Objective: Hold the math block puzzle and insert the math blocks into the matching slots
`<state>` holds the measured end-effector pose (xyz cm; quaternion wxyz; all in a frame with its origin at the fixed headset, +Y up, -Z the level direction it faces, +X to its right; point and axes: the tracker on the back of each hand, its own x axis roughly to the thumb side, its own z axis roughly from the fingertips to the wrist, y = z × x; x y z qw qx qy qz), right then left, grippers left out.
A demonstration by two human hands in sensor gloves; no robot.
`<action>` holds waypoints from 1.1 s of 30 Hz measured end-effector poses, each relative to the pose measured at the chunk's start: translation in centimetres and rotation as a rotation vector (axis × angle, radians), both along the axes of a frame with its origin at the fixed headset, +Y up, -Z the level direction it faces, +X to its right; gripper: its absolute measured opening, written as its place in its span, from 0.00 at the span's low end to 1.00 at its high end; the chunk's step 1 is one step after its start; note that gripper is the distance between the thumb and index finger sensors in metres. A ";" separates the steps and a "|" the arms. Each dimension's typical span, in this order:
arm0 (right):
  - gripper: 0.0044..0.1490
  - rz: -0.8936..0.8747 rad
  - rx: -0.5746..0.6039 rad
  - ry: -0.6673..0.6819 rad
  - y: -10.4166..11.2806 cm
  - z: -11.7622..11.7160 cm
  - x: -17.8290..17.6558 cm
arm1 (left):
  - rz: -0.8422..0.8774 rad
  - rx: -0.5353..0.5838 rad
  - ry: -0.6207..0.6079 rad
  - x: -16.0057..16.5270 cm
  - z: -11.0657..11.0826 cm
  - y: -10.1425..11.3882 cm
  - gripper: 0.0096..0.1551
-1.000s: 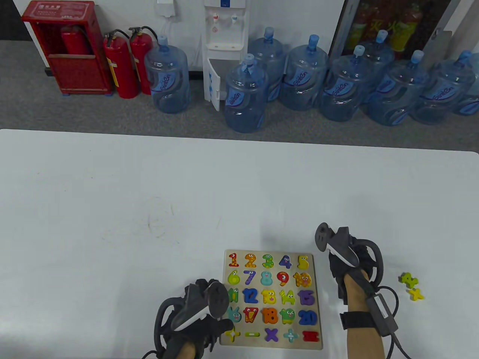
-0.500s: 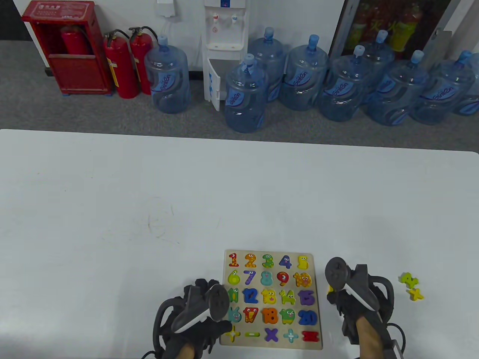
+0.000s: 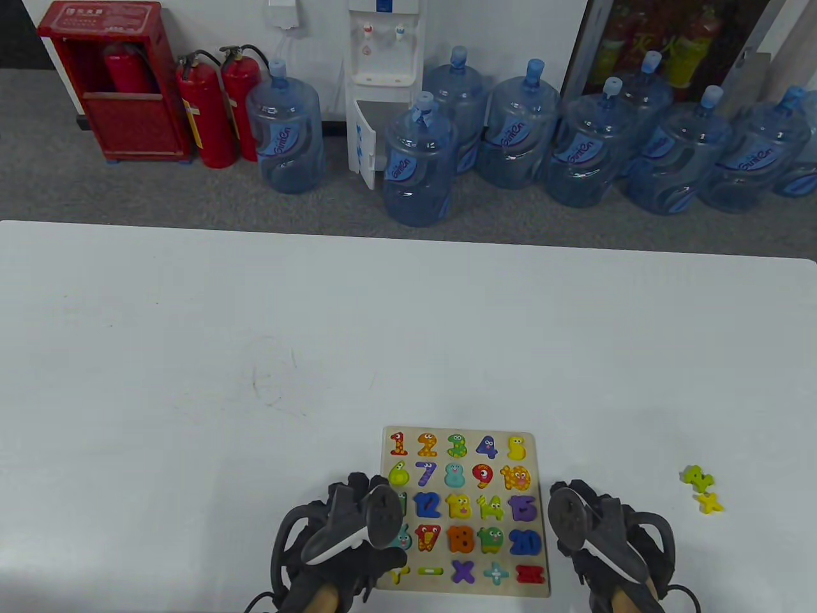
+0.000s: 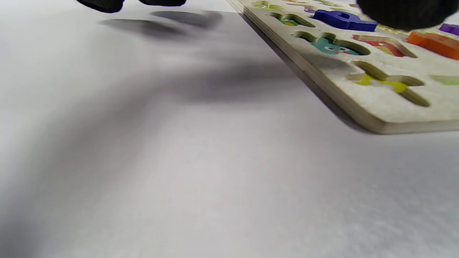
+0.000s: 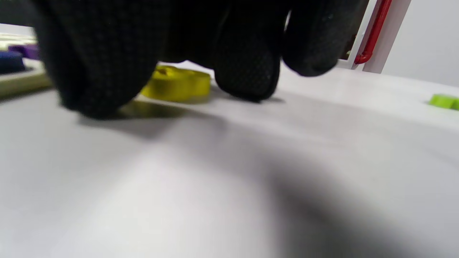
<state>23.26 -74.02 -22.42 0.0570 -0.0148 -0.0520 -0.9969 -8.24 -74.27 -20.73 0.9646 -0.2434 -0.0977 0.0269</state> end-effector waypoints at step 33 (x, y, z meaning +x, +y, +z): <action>0.33 -0.127 0.013 0.022 0.5 -0.2 -0.2 | 0.018 -0.006 -0.010 -0.2 0.2 -0.1 0.59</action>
